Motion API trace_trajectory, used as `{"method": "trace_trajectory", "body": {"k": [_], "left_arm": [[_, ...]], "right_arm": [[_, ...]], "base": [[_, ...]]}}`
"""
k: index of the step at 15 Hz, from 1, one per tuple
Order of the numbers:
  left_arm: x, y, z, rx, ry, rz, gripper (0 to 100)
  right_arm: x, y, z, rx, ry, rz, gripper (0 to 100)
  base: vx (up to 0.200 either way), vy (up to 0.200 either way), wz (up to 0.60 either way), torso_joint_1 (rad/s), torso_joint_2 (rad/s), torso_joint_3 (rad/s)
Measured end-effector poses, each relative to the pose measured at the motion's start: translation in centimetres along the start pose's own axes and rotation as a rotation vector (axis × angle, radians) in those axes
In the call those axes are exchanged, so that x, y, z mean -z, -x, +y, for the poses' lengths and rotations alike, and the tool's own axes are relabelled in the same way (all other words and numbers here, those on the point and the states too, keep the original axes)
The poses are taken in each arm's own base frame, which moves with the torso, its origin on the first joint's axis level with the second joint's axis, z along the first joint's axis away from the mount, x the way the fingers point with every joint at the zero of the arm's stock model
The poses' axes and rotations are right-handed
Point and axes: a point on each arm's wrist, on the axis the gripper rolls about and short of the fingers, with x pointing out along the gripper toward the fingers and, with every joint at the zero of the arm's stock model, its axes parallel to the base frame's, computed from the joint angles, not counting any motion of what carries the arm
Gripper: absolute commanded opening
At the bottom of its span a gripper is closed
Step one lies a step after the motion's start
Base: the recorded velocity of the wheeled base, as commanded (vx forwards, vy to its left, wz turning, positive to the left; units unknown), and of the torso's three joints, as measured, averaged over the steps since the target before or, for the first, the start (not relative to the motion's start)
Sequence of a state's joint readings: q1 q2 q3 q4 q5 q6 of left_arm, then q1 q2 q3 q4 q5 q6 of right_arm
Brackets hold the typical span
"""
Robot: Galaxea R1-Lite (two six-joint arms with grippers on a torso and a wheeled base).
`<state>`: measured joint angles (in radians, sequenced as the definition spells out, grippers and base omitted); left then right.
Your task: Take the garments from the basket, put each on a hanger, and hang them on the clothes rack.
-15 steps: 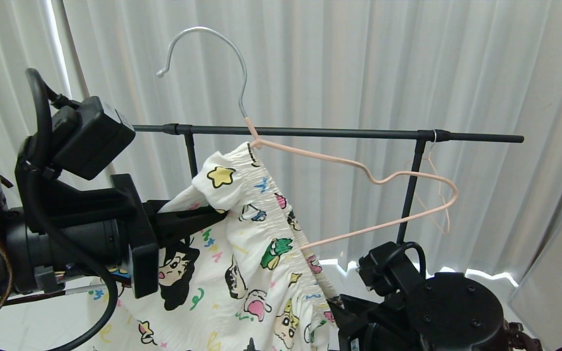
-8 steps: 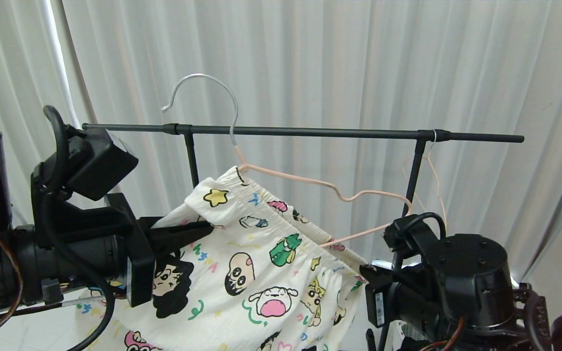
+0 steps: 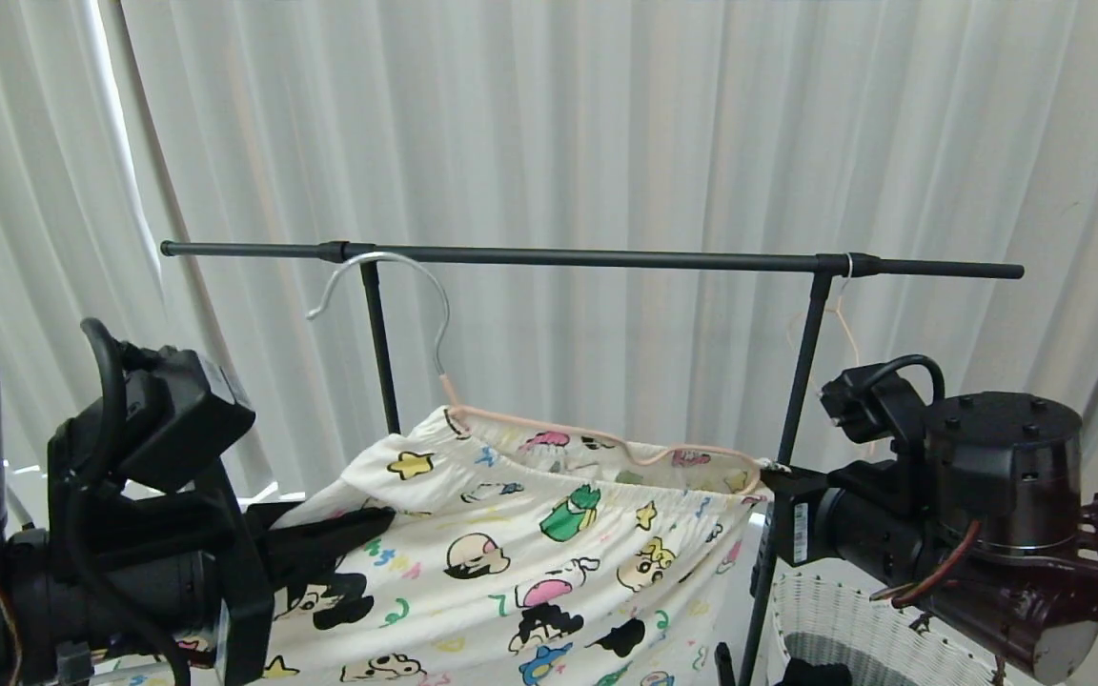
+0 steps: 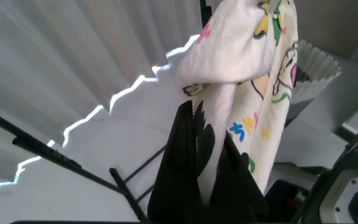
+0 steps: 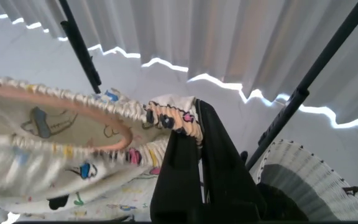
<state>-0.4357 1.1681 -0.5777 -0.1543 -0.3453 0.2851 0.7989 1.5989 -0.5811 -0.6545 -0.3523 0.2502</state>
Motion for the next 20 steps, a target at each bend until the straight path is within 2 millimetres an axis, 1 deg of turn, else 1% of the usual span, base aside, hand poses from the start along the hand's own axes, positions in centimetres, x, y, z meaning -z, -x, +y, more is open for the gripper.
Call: {"method": "trace_trajectory", "body": {"k": [2, 4, 6, 7, 9, 12, 13, 15, 17, 20], "left_arm": [[1.2, -0.1, -0.2, -0.004, -0.064, 0.042, 0], [2.4, -0.5, -0.2, -0.063, -0.114, 0.116, 0], [2.7, -1.0, 0.0, -0.086, -0.123, 0.157, 0], [2.7, -1.2, 0.1, -0.086, -0.121, 0.159, 0], [2.6, -1.4, 0.2, -0.086, -0.081, 0.163, 0], [1.8, -1.6, -0.4, -0.062, -0.013, 0.126, 0], [1.5, -1.7, -0.6, -0.053, 0.004, 0.099, 0], [1.1, -1.9, -1.2, -0.024, 0.003, 0.076, 0], [1.1, -2.1, -1.7, 0.007, -0.009, 0.076, 0], [1.1, -2.3, -2.7, 0.062, -0.035, 0.074, 0]], "right_arm": [[-0.3, 0.2, -0.3, -0.002, 0.005, -0.01, 0], [-0.6, 0.6, -0.5, -0.023, 0.027, 0.0, 0], [-0.5, 1.3, -0.8, -0.042, 0.065, 0.049, 0], [-0.6, 1.8, -0.9, -0.053, 0.079, 0.07, 100], [-1.0, 2.9, -0.9, -0.089, 0.098, 0.114, 100], [-2.4, 4.0, -0.9, -0.146, 0.138, 0.072, 100], [-2.7, 4.3, -0.8, -0.206, 0.162, 0.072, 100], [-2.9, 5.1, -0.8, -0.318, 0.252, 0.115, 100], [-3.8, 5.5, -0.6, -0.379, 0.322, 0.089, 100], [-4.1, 5.7, -0.2, -0.462, 0.448, 0.082, 100]], "base": [[0.0, 0.0, 0.0, 0.0, 0.0, 0.0], [0.0, 0.0, 0.0, 0.0, 0.0, 0.0], [0.0, 0.0, 0.0, 0.0, 0.0, 0.0], [0.0, 0.0, 0.0, 0.0, 0.0, 0.0], [0.0, 0.0, 0.0, 0.0, 0.0, 0.0], [0.0, 0.0, 0.0, 0.0, 0.0, 0.0], [0.0, 0.0, 0.0, 0.0, 0.0, 0.0], [0.0, 0.0, 0.0, 0.0, 0.0, 0.0], [0.0, 0.0, 0.0, 0.0, 0.0, 0.0], [0.0, 0.0, 0.0, 0.0, 0.0, 0.0]]}}
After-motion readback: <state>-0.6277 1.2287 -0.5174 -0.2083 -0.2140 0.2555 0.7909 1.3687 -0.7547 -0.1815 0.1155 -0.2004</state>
